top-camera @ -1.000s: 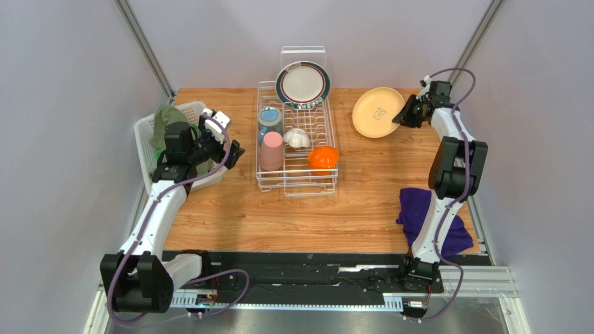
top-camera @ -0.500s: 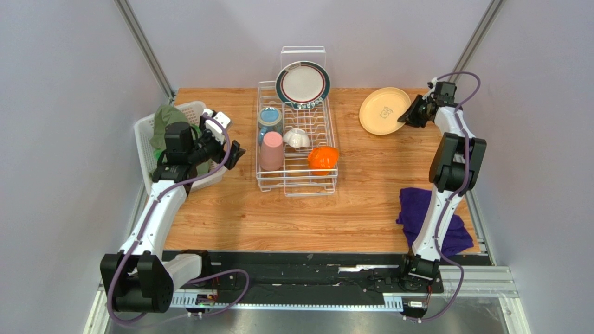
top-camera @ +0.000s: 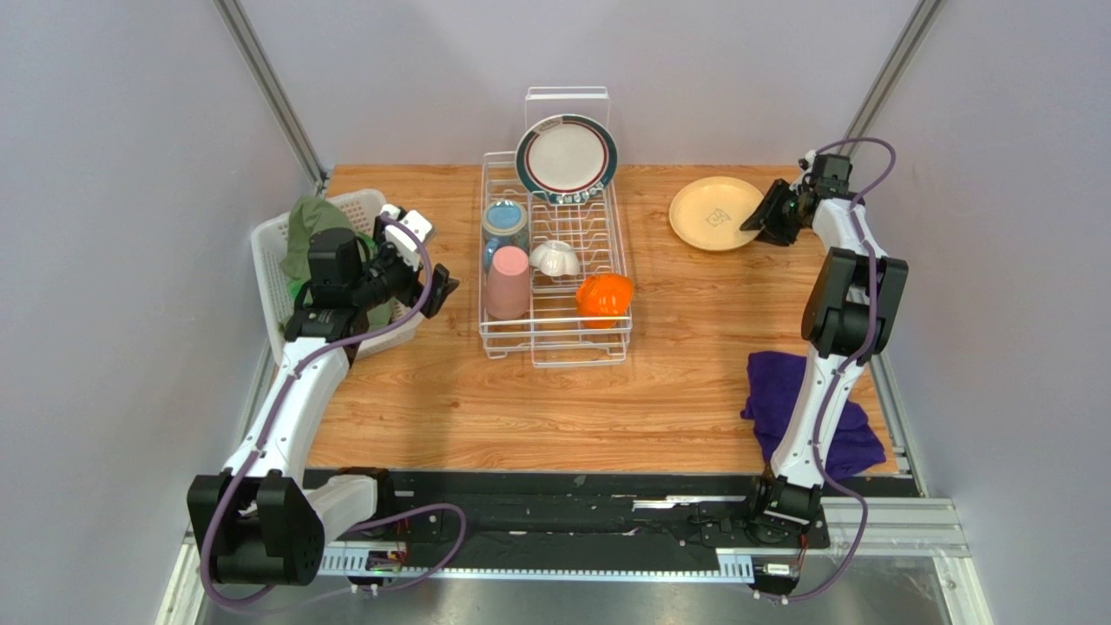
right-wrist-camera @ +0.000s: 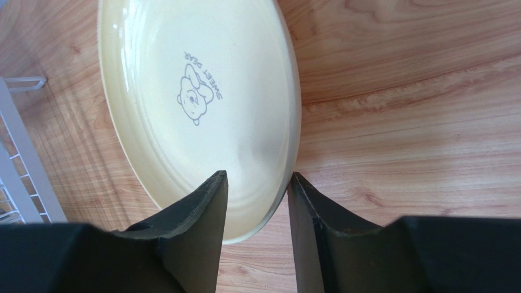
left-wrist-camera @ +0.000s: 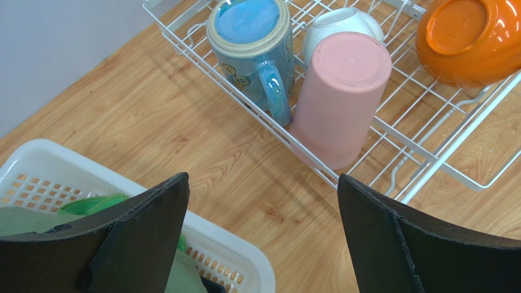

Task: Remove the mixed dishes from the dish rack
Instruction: Place the plate at the center of the board, then pick up the plate from the dish rack, then place the plate at the center of the board.

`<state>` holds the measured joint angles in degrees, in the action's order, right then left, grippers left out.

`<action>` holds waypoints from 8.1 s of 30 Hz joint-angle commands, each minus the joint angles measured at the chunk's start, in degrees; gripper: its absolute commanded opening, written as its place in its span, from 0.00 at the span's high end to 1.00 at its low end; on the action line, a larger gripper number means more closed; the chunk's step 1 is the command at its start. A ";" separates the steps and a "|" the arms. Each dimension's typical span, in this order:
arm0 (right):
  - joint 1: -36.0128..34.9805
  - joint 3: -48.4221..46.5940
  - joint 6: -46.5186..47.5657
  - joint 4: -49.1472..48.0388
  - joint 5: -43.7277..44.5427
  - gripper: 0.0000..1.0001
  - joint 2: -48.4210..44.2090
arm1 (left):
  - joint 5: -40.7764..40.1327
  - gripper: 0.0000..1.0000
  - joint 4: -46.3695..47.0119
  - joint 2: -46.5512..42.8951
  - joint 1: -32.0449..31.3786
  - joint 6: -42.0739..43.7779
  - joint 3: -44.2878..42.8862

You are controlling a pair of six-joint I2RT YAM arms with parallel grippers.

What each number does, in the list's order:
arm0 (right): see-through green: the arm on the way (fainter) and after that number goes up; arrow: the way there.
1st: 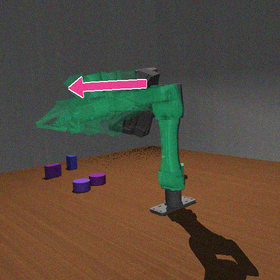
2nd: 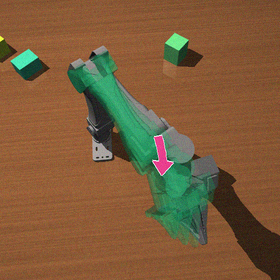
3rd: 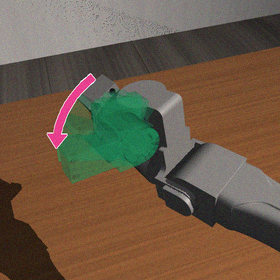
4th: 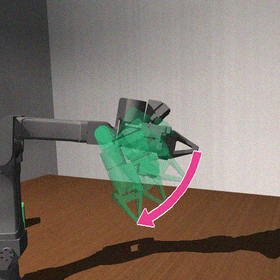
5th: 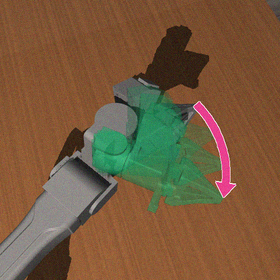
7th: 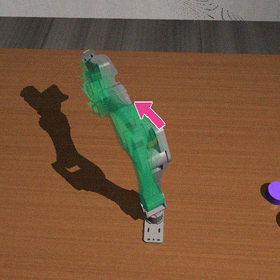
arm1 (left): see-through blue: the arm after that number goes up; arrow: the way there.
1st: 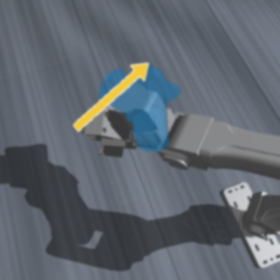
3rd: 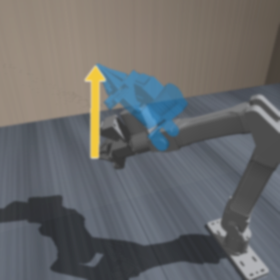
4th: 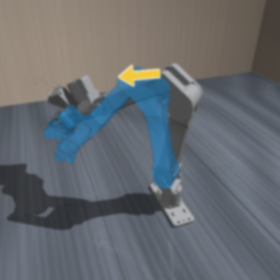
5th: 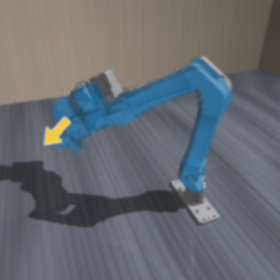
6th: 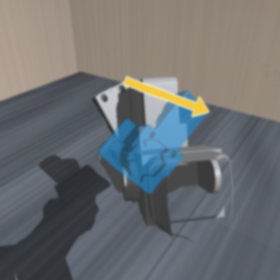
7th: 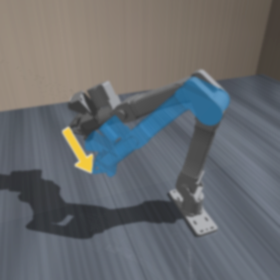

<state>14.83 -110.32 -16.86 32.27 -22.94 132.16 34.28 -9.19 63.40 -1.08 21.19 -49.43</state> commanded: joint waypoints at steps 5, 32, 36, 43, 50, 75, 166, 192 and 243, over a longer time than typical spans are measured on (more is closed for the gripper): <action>0.20 0.28 2.62 0.78 3.95 0.53 -2.78 | 1.84 0.01 0.58 -0.55 0.29 2.54 0.74; -22.74 -21.51 35.49 -3.78 4.75 0.14 -6.57 | 3.86 0.01 -2.23 2.26 0.29 4.91 -3.74; -24.32 -23.00 38.74 -8.62 1.76 0.13 -3.76 | 3.86 0.01 -2.76 3.05 0.29 6.14 -4.36; -25.20 -24.06 42.43 -14.42 -1.75 0.13 1.26 | 4.39 0.01 -2.50 3.40 0.20 7.11 -4.54; -25.90 -25.29 43.14 -18.47 -4.39 0.13 4.95 | 5.18 0.01 -3.20 3.75 0.20 8.25 -5.06; -29.68 -27.40 42.18 -30.07 -8.70 0.25 12.15 | 4.04 0.01 -0.30 8.23 0.20 9.84 -4.71; -5.87 -2.54 -1.24 -22.25 -7.47 1.00 -13.77 | 3.69 0.02 -6.28 5.69 0.20 7.55 -6.82; -0.33 4.59 -6.69 -22.34 -8.88 1.00 -7.88 | 4.48 0.02 -8.83 1.29 0.20 10.45 -3.13; 1.61 -1.13 -0.72 -12.85 -3.00 0.58 -0.94 | 6.59 0.02 -8.48 0.68 0.20 10.63 -1.55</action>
<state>16.32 -109.27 -19.27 19.29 -27.88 132.79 38.68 -17.91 65.93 -1.08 30.39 -51.27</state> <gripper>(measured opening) 0.414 0.981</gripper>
